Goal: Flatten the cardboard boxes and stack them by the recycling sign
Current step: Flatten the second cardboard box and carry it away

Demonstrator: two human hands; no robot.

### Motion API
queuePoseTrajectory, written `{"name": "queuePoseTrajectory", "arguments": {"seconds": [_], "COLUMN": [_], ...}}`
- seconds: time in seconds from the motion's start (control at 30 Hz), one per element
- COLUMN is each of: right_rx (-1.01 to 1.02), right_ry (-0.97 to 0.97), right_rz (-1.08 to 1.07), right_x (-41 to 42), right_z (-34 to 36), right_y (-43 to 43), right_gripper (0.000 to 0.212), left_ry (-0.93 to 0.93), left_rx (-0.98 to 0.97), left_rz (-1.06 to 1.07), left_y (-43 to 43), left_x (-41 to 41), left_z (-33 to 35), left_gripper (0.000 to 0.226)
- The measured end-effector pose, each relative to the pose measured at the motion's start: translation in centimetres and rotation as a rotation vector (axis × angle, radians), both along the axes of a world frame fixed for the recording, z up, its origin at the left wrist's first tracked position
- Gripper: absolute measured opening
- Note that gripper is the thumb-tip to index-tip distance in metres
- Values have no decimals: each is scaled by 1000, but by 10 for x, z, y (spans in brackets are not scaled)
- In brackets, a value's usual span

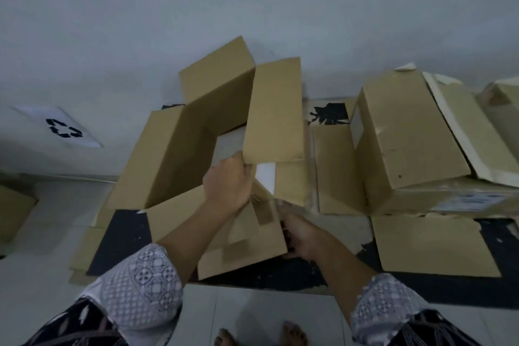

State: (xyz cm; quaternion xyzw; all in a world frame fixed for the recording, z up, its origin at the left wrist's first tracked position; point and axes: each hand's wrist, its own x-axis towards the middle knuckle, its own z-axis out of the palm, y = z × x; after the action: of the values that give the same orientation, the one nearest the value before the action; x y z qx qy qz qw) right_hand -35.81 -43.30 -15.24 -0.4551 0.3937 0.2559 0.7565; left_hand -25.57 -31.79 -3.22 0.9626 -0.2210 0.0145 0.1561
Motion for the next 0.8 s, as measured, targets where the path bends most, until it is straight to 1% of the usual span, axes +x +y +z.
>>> {"name": "queuePoseTrajectory", "arguments": {"seconds": [0.07, 0.17, 0.27, 0.33, 0.4, 0.43, 0.5, 0.57, 0.67, 0.8], "right_rx": [97, 198, 269, 269, 209, 176, 83, -95, -334, -502], "right_ry": [-110, -266, -368, -403, -419, -424, -413, -436, -524, -663], "right_rz": [-35, -113, -180, -208, -227, -234, -239, -212, -196, -192], "right_x": [12, 24, 34, 42, 50, 52, 57, 61, 68, 79], "right_z": [11, 31, 39, 43, 48, 52, 63, 79, 112, 157], "right_y": [10, 13, 15, 22, 31, 34, 42, 48, 56, 64], "right_gripper": [68, 65, 63, 62, 60, 61, 59, 52, 49, 47], "left_ry": [35, 139, 287, 404, 530, 563, 579, 581, 583, 595], "left_rx": [-63, -139, -268, -332, -351, -332, -296, -325, -395, -444], "left_rz": [32, 49, -22, -71, -125, -151, -204, -239, -240, -280], "left_y": [8, 28, 53, 72, 89, 96, 109, 119, 129, 143], "left_x": [7, 21, 37, 50, 63, 67, 75, 80, 88, 100], "left_z": [11, 22, 36, 43, 49, 53, 63, 75, 92, 114], "left_gripper": [29, 31, 27, 27, 29, 35, 50, 57, 53, 43]}}
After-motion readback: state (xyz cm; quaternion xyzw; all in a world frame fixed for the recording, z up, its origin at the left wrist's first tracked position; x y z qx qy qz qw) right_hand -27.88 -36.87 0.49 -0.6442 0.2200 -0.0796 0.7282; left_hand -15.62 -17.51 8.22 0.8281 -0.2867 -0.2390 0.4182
